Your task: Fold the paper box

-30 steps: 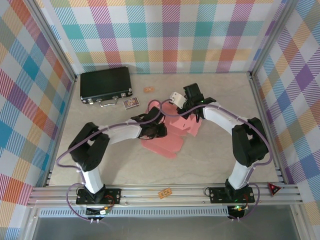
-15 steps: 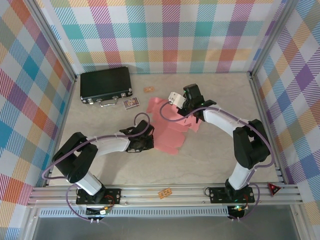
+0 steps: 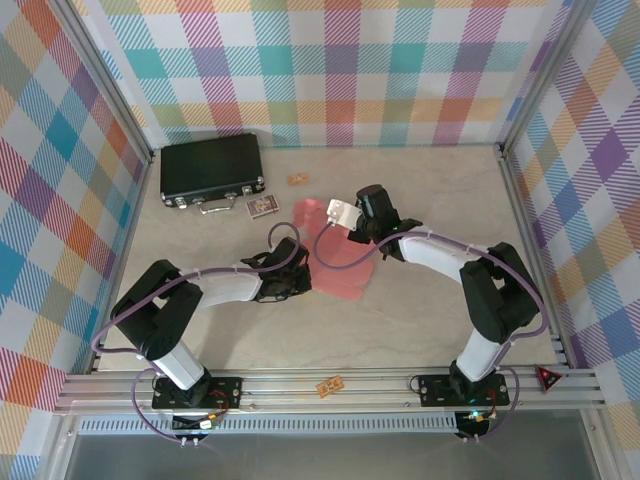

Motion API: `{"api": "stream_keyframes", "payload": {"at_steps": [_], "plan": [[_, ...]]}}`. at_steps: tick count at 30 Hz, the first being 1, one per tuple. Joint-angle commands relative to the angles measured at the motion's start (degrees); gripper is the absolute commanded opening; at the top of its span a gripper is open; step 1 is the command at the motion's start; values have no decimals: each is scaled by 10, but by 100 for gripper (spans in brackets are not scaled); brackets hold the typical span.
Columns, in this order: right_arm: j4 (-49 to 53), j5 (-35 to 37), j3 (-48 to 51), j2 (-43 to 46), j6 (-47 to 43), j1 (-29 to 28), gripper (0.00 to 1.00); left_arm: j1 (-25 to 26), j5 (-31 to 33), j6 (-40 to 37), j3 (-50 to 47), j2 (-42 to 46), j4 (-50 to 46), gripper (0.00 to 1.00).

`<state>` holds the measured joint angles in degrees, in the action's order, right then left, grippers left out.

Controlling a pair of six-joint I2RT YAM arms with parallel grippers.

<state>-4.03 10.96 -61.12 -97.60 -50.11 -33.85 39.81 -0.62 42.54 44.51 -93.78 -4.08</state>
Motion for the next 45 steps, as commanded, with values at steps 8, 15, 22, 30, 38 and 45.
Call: {"api": "stream_keyframes", "payload": {"at_steps": [8, 15, 22, 30, 38, 45], "plan": [[-208, 36, 95, 16, -108, -29, 0, -3, -38, 31, -16, -32, 31, 0], [-289, 43, 134, 9, -157, -42, 0, -3, -48, 37, -16, -32, 39, 0], [-343, 43, 154, 0, -192, -48, 0, -3, -72, 41, -14, -25, 51, 0], [-335, 36, 150, 0, -186, -48, 0, -7, 18, 0, 16, 75, -78, 24], [-332, 34, 146, -5, -180, -48, 0, -68, 106, -88, 59, 151, -207, 49], [-325, 35, 139, -6, -179, -48, 0, -179, 63, -218, 101, 134, -183, 56]]}}
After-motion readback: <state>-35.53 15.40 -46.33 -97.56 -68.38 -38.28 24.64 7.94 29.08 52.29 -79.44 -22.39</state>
